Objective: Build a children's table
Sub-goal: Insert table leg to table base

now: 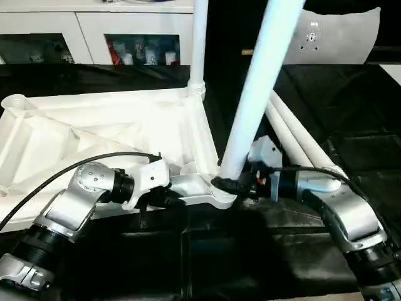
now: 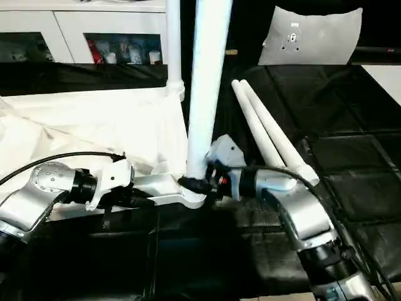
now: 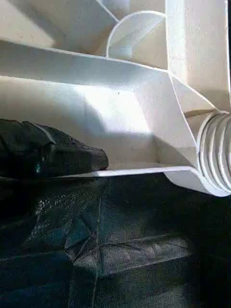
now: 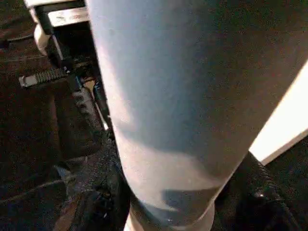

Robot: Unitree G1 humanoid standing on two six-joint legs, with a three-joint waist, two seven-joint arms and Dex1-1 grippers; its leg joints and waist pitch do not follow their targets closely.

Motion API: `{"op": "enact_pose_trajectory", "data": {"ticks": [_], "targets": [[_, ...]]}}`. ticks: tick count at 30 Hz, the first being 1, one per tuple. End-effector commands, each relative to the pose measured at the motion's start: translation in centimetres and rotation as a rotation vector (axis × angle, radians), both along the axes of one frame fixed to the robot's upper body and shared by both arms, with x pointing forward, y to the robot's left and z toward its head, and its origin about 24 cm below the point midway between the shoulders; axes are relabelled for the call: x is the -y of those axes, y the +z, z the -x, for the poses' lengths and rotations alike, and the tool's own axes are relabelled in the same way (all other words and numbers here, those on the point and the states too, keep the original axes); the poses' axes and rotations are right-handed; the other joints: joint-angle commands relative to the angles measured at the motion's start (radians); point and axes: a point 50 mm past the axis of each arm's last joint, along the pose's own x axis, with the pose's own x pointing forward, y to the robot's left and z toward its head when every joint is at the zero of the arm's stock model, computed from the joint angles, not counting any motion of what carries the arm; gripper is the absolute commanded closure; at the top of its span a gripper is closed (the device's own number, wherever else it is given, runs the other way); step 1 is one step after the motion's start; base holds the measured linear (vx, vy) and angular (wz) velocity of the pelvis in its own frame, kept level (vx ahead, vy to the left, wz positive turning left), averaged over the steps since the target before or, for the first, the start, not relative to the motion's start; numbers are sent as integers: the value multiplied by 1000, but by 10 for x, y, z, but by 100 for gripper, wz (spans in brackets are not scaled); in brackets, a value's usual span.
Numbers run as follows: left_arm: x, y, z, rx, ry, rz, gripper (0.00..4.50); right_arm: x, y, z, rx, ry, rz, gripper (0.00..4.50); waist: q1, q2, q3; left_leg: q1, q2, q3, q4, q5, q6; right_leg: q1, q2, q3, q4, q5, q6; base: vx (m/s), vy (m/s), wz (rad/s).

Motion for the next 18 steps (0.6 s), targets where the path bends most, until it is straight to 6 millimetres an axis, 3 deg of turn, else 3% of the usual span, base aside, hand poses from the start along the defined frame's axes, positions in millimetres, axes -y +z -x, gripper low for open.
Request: {"op": "enact_pose_trajectory", "data": {"ticks": [1,7,10,11,13,18], "targets": [[2,6,-1,24,-51,-14,450,7,-65,30,-278,31,186,261,-9,13,-36,36,67,-29,-72,-250,-7,12,-109,52,-76,-119,-191,0,0,0],[2,9,-4,23,-65,-16,450,9,-74,37,-310,11,173,261,-4,17,-25,43,68,-31,-80,-292,-20,11,-112,57,-85,-190,-184,0,0,0],[1,11,-6,21,-67,-13,450,9,-75,38,-320,5,156,261,-5,15,-17,48,69,-33,-87,-348,-31,9,-116,59,-95,-286,-174,0,0,0],[1,11,-6,18,-77,-10,450,8,-76,38,-323,13,146,261,-4,19,-14,54,70,-36,-89,-384,-41,7,-119,61,-100,-349,-166,0,0,0],[2,12,-5,6,-104,-1,450,7,-75,40,-328,50,132,261,-4,16,-18,54,72,-37,-91,-363,-41,10,-118,63,-98,-320,-169,0,0,0],[6,14,-7,4,-144,6,450,4,-71,53,-380,199,123,261,2,17,-25,48,71,-30,-80,-235,-4,22,-107,57,-77,-51,-200,0,0,0]]}}
